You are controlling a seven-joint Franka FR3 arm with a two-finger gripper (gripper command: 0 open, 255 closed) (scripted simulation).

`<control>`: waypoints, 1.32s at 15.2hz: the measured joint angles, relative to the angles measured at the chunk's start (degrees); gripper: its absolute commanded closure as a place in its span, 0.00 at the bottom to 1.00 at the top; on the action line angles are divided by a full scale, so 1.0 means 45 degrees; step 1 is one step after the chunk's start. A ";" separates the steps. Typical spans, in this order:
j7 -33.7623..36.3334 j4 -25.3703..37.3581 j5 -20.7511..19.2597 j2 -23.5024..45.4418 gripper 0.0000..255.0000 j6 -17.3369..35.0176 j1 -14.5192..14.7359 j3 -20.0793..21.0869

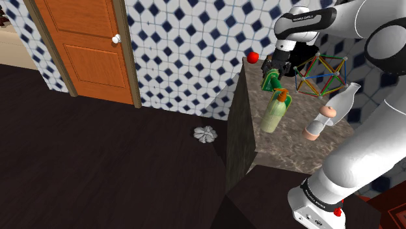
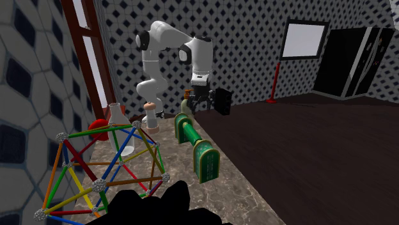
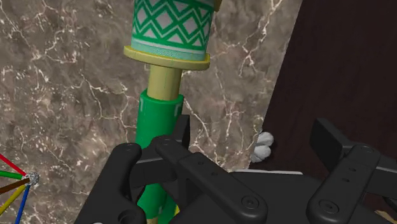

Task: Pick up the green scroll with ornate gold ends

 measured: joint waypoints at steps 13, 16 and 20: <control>-0.0139 0.2746 0.0886 0.3622 0.00 0.0092 -0.1444 -0.0926; -0.0185 0.2442 0.0940 0.3750 0.00 0.0512 -0.1454 -0.0909; -0.0171 0.2431 0.0964 0.3822 1.00 0.0607 -0.1447 -0.0894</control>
